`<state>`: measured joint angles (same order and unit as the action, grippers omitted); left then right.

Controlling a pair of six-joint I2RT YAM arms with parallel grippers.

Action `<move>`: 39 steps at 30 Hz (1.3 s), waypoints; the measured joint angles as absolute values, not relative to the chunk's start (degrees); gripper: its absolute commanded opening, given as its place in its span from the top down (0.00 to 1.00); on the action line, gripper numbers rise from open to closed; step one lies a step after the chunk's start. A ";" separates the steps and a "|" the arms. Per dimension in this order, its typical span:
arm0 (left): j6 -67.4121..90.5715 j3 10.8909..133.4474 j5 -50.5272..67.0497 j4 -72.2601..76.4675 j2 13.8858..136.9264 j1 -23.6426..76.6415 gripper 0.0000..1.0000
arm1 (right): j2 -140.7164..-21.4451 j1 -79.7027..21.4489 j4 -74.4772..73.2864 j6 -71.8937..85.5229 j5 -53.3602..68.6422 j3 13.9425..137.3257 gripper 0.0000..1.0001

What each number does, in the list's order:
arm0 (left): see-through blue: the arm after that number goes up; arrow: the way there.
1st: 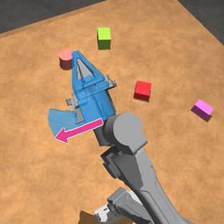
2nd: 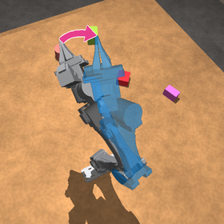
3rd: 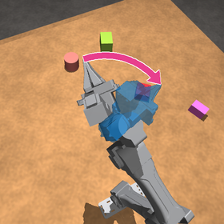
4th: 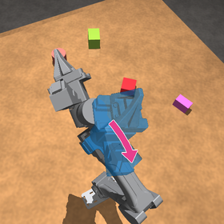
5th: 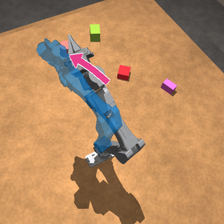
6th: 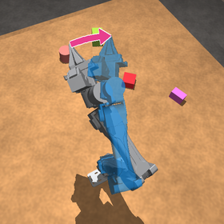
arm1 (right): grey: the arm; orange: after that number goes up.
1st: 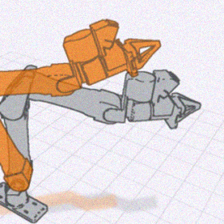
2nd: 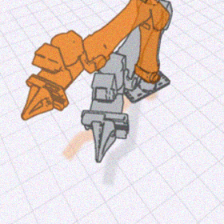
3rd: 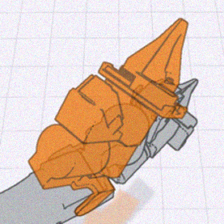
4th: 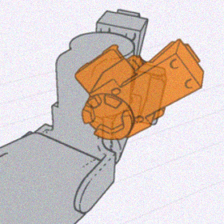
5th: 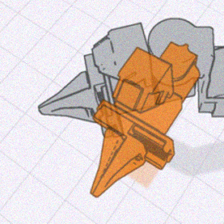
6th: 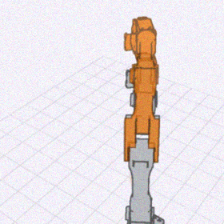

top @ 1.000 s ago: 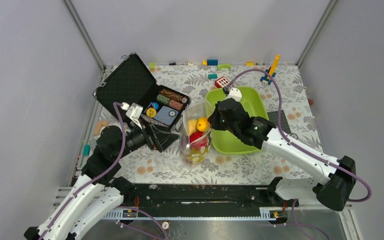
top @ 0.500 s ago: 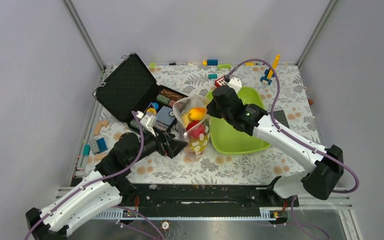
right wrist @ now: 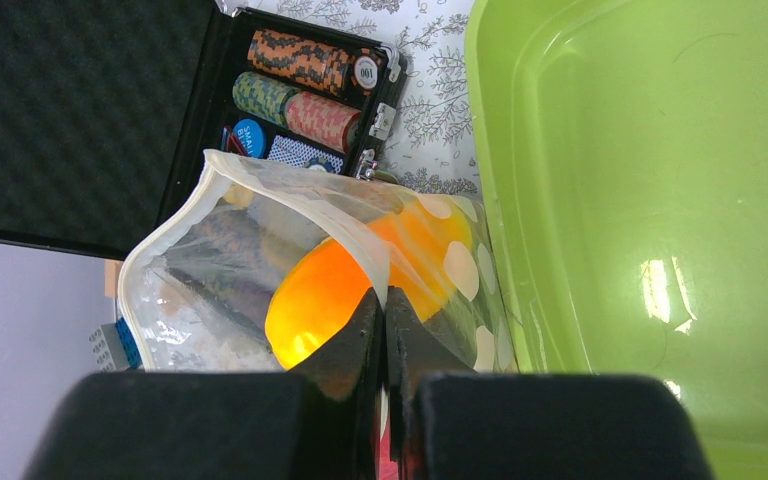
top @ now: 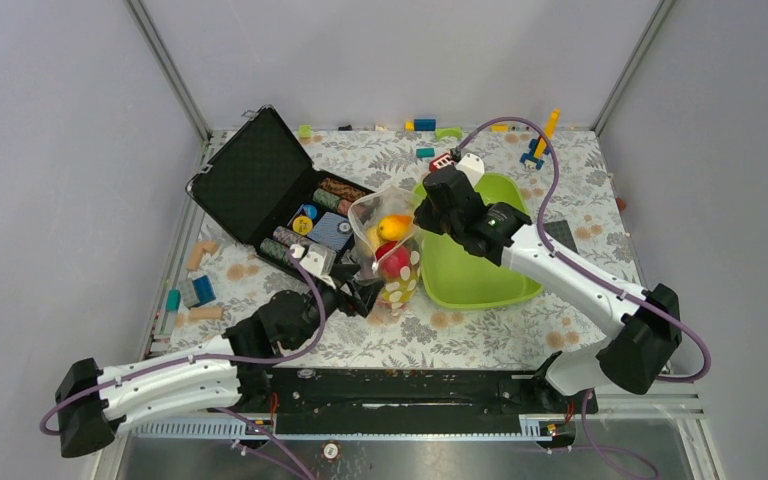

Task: Place the food in the zip-top bag and seal the zipper
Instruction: Adjust the zipper food storage bag at the center of the board.

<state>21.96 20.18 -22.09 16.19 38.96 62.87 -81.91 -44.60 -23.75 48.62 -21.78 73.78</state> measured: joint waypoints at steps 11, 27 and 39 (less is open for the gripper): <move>19.68 19.97 -27.53 25.19 46.11 63.26 0.63 | -81.91 -44.16 -23.75 49.41 -21.30 73.76 1.00; 15.14 18.35 -24.73 20.32 37.43 63.40 1.00 | -73.45 -43.44 -14.76 23.81 -9.78 64.58 0.21; 12.84 31.07 -14.24 -8.71 31.64 63.40 1.00 | -64.16 -43.18 -17.72 -25.26 34.44 65.71 0.03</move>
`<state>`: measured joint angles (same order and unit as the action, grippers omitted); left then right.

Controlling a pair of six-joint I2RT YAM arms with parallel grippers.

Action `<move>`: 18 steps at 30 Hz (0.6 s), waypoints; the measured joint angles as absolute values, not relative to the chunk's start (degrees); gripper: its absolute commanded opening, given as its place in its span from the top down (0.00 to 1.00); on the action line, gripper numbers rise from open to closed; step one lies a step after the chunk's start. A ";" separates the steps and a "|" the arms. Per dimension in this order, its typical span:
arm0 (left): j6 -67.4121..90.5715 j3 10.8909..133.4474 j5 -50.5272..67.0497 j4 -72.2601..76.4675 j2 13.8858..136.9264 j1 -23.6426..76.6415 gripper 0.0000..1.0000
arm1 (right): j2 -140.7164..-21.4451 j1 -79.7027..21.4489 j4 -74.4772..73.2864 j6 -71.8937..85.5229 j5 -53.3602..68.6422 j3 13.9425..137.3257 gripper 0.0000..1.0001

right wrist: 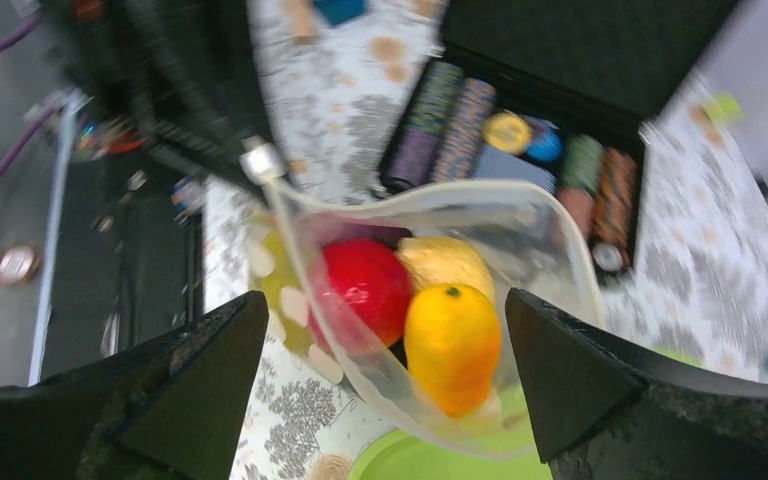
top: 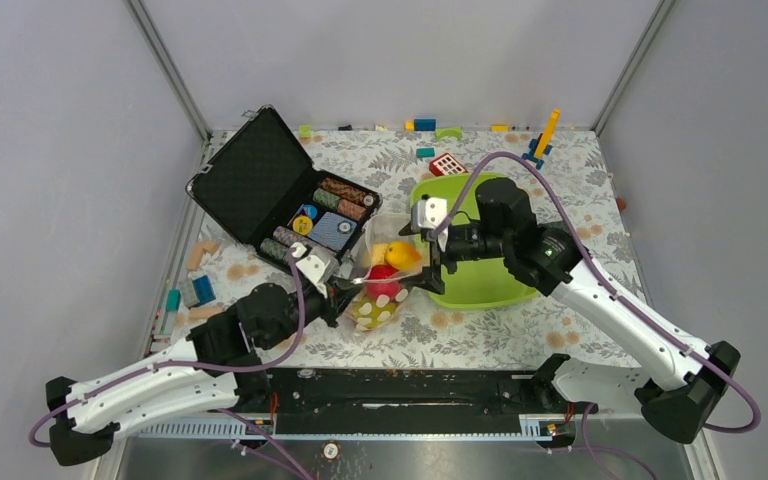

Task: Place the food in the zip-top bag and seal the zipper
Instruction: Adjust the zipper food storage bag at the center of the board, then zip the zipper food storage bag at the center of the board.

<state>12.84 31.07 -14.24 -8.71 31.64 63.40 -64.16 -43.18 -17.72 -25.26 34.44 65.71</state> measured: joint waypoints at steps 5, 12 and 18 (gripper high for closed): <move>11.75 33.15 -11.77 -13.91 31.27 63.40 1.00 | -66.78 -43.18 -23.75 -37.87 49.78 68.97 0.06; 10.55 35.29 -10.72 -15.86 33.89 63.40 1.00 | -73.36 -46.74 -24.99 -40.91 58.00 76.40 0.16; 10.57 35.55 -10.92 -16.01 33.98 63.40 1.00 | -79.50 -50.11 -24.93 -40.18 55.99 79.02 0.25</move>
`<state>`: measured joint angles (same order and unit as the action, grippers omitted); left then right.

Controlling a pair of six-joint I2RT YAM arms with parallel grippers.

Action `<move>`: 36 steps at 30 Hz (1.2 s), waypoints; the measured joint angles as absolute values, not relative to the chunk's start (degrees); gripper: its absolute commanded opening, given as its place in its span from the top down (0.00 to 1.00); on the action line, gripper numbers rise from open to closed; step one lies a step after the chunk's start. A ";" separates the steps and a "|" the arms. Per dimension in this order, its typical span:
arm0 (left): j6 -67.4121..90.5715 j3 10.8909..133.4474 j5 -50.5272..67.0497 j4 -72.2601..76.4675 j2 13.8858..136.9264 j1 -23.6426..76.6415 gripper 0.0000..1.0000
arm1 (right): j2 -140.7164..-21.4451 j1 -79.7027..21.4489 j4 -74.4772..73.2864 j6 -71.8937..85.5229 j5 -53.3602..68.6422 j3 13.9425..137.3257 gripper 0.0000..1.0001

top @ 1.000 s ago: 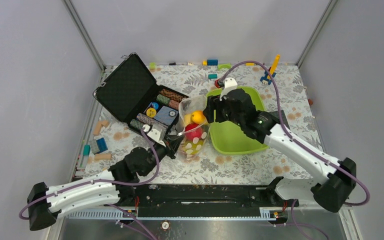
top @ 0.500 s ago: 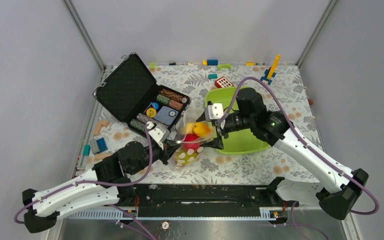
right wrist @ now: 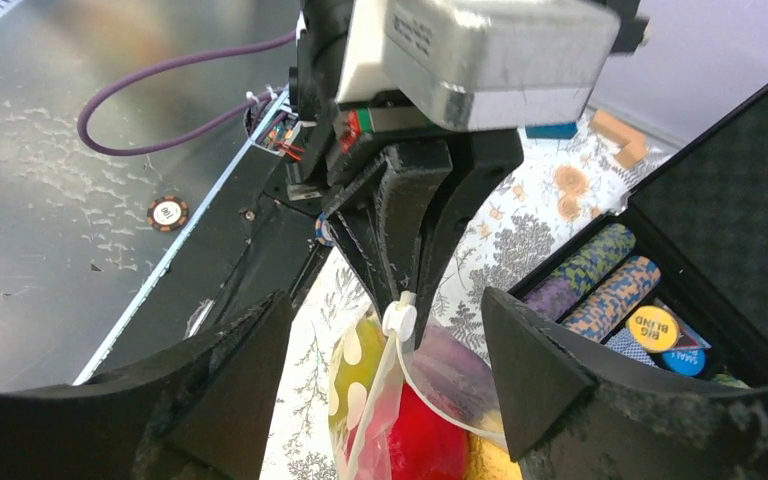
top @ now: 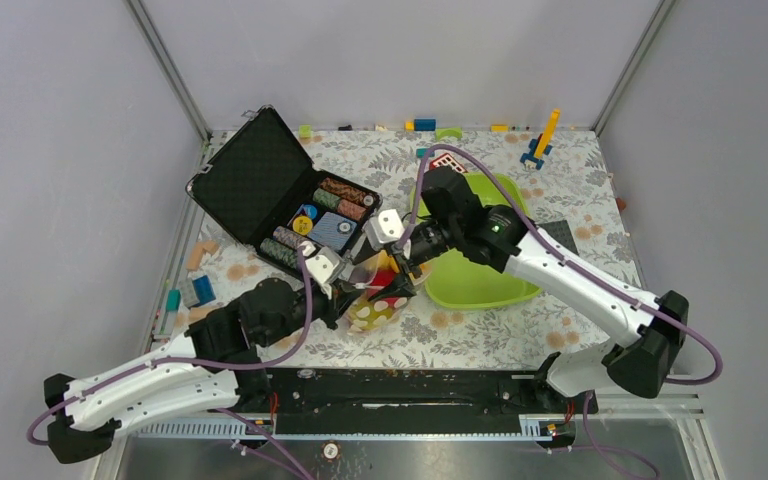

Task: Place the food in the zip-top bag and seal the zipper
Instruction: Zip the zipper food storage bag at the center of the board.

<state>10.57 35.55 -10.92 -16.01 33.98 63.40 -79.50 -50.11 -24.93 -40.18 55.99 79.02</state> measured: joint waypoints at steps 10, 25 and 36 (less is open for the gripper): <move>10.48 35.53 -10.94 -15.31 30.33 63.40 1.00 | -81.97 -52.40 -20.21 -36.91 48.58 78.98 0.42; 10.46 34.98 -10.76 -13.61 30.48 63.37 1.00 | -84.31 -52.77 -18.63 -34.54 46.30 78.87 0.82; 10.83 32.84 -10.61 -13.67 28.99 63.33 1.00 | -84.68 -53.15 -22.50 -38.61 46.11 78.91 0.90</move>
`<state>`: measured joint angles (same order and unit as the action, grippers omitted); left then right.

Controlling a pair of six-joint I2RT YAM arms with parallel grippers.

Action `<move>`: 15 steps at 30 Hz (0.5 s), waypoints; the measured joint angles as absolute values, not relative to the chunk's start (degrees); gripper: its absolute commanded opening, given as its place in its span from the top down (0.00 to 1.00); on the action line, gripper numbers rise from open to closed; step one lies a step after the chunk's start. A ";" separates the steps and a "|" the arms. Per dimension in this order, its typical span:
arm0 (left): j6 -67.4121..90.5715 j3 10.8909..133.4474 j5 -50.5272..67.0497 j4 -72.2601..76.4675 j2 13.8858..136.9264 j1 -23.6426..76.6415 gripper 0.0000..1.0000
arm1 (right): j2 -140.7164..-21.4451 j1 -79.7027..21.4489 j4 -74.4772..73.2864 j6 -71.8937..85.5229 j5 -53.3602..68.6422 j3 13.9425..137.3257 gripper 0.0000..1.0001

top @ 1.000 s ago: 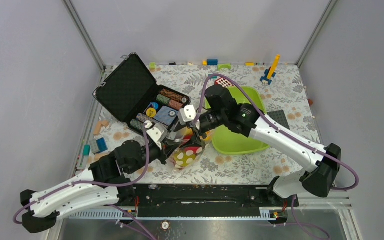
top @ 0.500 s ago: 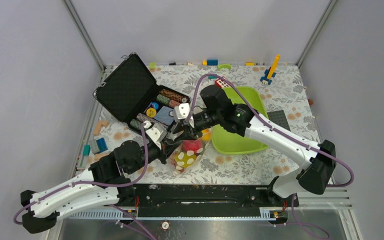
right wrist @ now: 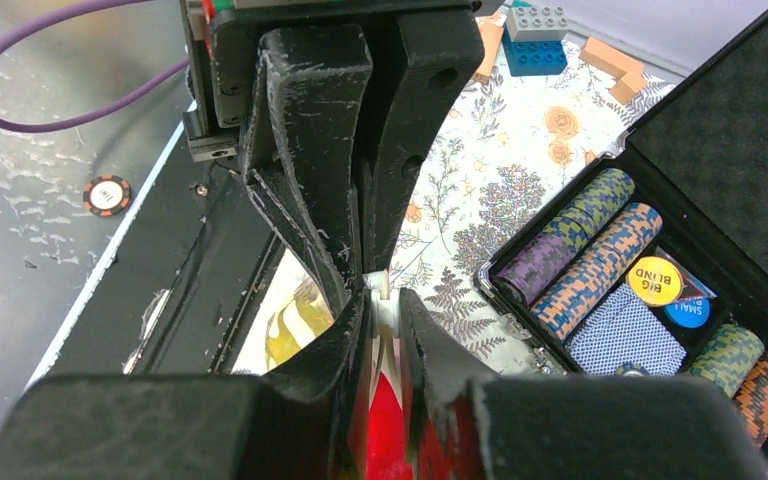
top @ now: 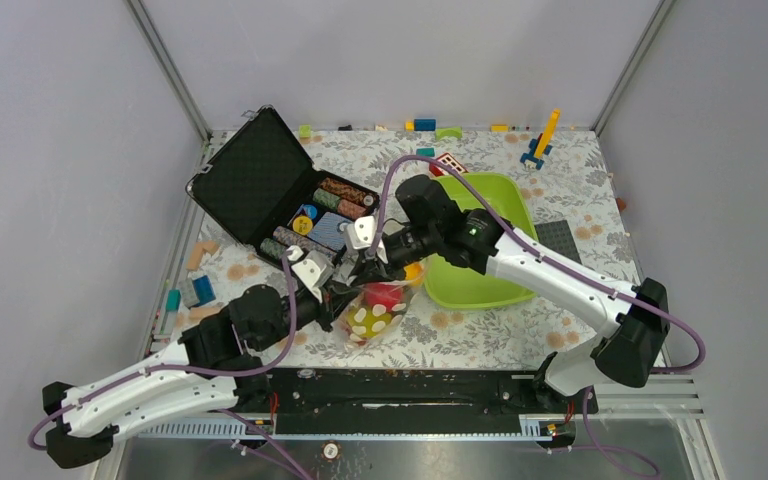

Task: Place the food in the zip-top bag and seal the zipper
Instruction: Zip the zipper food storage bag at the center of the board.

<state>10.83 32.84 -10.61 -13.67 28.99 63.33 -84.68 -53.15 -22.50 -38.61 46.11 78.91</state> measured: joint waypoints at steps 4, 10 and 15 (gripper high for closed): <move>11.68 31.62 -10.48 -13.58 27.29 63.33 1.00 | -84.68 -53.34 -23.62 -40.53 45.56 78.91 0.90; 13.08 29.23 -10.70 -13.30 23.42 63.40 1.00 | -84.84 -54.19 -25.32 -42.68 44.23 79.31 0.92; 14.26 28.51 -11.62 -13.56 21.74 63.40 1.00 | -85.41 -54.22 -26.94 -43.46 42.70 80.49 0.92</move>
